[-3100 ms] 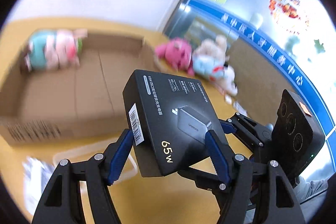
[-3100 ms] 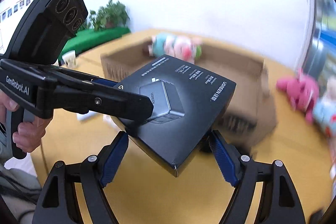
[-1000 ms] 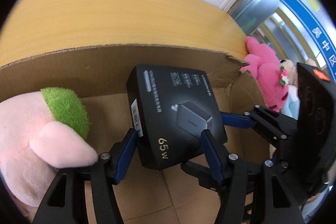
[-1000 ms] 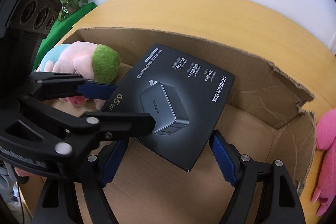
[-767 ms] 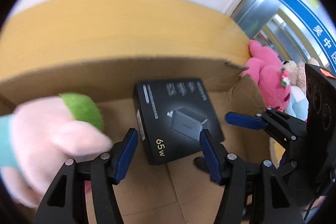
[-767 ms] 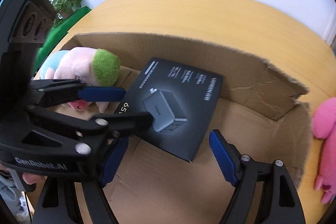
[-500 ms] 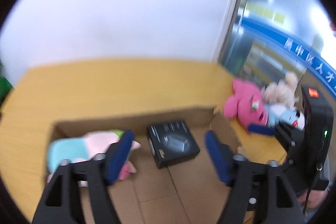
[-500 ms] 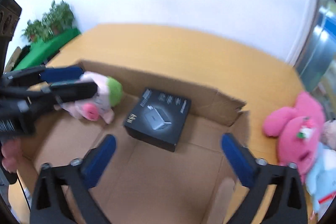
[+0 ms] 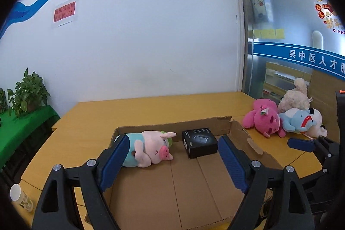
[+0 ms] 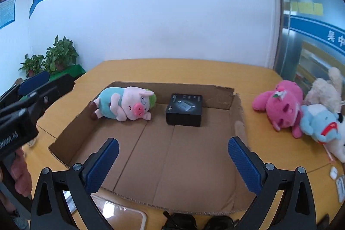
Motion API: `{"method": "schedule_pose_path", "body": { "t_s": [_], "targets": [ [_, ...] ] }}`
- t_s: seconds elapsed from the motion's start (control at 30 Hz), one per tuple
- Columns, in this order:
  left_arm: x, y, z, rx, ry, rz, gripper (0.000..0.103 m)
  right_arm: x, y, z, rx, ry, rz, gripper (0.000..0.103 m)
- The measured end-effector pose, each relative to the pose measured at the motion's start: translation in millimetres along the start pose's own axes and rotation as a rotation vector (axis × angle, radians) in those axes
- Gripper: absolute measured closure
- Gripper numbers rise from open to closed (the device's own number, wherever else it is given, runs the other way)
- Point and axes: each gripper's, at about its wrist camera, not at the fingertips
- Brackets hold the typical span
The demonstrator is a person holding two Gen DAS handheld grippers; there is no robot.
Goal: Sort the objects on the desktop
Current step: 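Withdraw the left tool up and away from the cardboard box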
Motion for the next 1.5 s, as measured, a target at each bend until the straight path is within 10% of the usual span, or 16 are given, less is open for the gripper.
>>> {"method": "schedule_pose_path", "body": {
  "t_s": [1.5],
  "targets": [
    [-63.8, -1.4, 10.7, -0.021, 0.114, 0.108, 0.019, -60.7, -3.3, 42.3, -0.04, -0.064, -0.022, 0.0]
  ]
}}
Point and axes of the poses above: each gripper's, at about its wrist camera, not at the fingertips, and z roughly against the way its jaws point, y to its left, x to its top, and after that the axes turned 7 degrees about y, right-handed
